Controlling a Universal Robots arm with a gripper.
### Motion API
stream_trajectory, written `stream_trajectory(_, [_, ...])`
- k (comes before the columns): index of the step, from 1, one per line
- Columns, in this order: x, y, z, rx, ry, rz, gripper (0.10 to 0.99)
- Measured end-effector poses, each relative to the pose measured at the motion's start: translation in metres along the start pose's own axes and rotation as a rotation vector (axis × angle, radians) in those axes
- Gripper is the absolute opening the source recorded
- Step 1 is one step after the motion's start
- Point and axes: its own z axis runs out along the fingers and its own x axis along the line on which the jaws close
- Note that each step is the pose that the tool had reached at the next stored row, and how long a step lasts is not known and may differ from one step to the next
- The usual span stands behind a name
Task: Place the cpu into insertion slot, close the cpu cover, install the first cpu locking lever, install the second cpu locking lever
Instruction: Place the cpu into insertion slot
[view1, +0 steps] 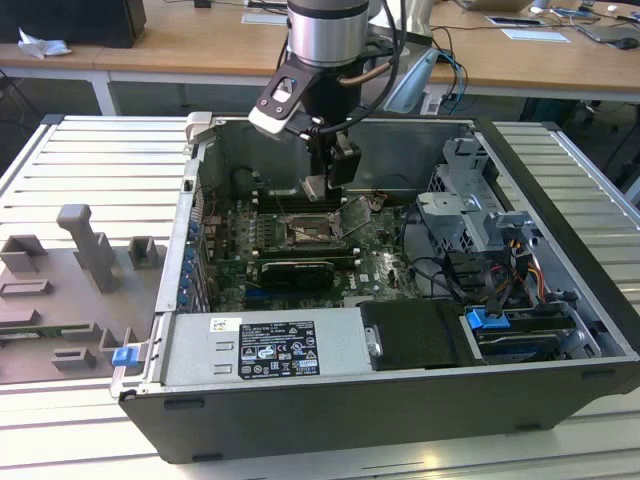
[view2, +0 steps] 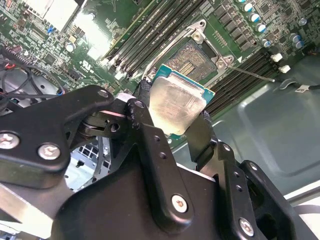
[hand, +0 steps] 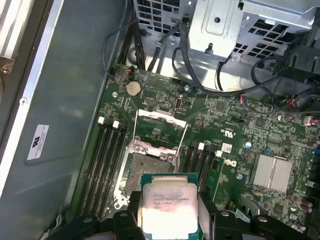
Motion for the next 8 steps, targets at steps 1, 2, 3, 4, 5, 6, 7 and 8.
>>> stream_trajectory(1, [0.0000, 0.0000, 0.0003, 0.000, -0.0004, 0.005, 0.533])
stream_trajectory(2, [0.0000, 0.0000, 0.0005, 0.000, -0.0007, 0.008, 0.533])
stream_trajectory(3, [0.0000, -0.0001, 0.0009, 0.000, -0.0013, 0.016, 0.533])
stream_trajectory(4, [0.0000, -0.0001, 0.0013, -0.001, -0.0019, 0.023, 0.533])
stream_trajectory(5, [0.0000, -0.0001, 0.0015, -0.001, -0.0022, 0.027, 0.533])
stream_trajectory(6, [0.0000, -0.0001, 0.0017, -0.001, -0.0025, 0.031, 0.533])
stream_trajectory(7, [0.0000, -0.0002, 0.0020, -0.001, -0.0028, 0.035, 0.533])
stream_trajectory(8, [0.0000, -0.0002, 0.0022, -0.001, -0.0031, 0.038, 0.533])
